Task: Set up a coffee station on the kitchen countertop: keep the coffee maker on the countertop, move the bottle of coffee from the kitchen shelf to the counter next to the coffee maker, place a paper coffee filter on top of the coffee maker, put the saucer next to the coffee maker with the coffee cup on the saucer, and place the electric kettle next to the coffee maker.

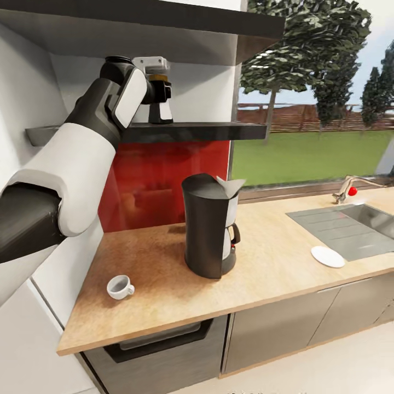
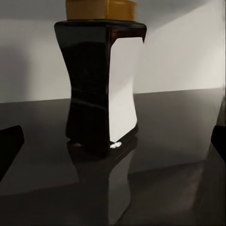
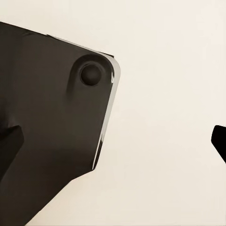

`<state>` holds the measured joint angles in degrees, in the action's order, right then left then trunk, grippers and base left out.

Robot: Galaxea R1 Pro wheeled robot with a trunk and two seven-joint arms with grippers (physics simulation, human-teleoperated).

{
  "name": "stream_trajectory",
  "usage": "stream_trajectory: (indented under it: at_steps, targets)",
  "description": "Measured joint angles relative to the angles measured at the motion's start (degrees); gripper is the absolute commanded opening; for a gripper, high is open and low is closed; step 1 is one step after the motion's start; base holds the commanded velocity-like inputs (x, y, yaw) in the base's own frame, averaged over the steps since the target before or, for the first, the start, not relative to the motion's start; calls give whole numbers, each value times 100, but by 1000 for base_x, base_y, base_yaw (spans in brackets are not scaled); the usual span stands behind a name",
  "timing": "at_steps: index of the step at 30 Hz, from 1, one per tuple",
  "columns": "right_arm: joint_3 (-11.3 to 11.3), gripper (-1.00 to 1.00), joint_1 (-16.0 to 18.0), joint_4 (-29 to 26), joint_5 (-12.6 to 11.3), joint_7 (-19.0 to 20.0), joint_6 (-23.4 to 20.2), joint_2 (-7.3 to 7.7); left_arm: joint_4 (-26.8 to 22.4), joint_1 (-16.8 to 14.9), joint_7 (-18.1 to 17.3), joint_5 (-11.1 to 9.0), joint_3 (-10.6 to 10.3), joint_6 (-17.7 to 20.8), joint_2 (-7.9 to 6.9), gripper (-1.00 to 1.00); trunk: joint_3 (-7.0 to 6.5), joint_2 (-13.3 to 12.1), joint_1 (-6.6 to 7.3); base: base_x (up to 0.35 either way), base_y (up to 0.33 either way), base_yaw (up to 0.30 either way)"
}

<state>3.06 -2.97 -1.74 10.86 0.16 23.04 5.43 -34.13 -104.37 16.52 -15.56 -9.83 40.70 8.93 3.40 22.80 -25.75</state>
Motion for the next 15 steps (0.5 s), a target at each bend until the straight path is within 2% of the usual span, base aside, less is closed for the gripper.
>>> stream_trajectory:
  at_steps: [5, 11, 15]
  targets:
    - [5, 100, 0, 0, 1, 0, 0, -5, 0, 0, -5, -1, -6, 4, 0, 100, 0, 0, 0, 0, 204, -57]
    - [8, 100, 0, 0, -1, 0, 1, -9, -2, 1, -5, -1, -11, 9, -2, 100, 0, 0, 0, 4, 33, -6]
    - [8, 100, 0, 1, 0, 0, 0, -9, -1, 1, -5, 0, -8, 11, -1, 100, 0, 1, 3, 189, 66, 0]
